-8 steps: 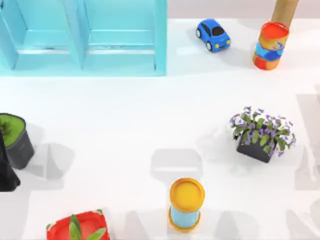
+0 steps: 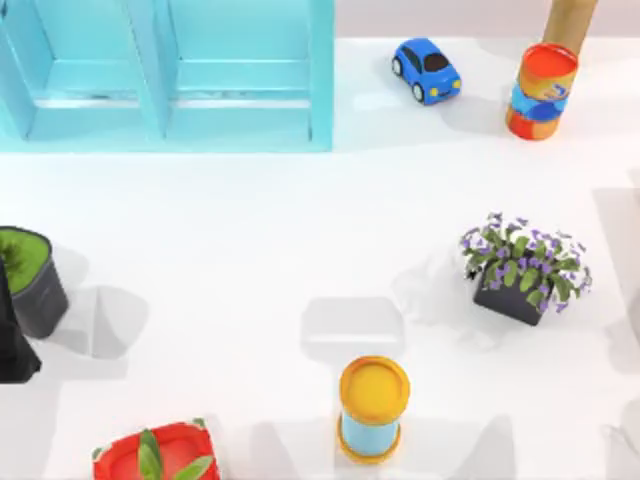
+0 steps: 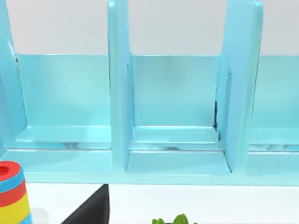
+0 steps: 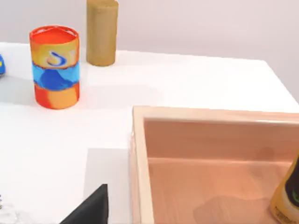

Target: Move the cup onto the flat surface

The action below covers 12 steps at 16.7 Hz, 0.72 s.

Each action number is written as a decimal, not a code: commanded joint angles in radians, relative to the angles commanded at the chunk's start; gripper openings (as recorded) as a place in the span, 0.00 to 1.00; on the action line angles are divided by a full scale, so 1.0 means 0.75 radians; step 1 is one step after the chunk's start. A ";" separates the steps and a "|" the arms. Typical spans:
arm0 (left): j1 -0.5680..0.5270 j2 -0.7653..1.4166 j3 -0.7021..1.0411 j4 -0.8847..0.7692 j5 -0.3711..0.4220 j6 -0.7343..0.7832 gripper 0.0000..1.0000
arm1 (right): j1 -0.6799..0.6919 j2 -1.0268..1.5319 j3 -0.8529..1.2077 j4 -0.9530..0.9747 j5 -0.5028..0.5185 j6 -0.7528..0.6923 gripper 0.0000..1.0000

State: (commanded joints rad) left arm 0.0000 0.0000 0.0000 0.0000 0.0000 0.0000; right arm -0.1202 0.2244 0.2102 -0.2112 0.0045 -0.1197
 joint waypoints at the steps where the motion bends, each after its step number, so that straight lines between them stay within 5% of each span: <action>1: 0.000 0.000 0.000 0.000 0.000 0.000 1.00 | -0.045 0.099 0.082 -0.087 -0.001 -0.045 1.00; 12: 0.000 0.000 0.000 0.000 0.000 0.000 1.00 | -0.611 1.384 1.038 -1.146 -0.009 -0.588 1.00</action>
State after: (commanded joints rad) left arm 0.0000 0.0000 0.0000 0.0000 0.0000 0.0000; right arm -0.5788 1.2622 0.9888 -1.0710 -0.0026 -0.5610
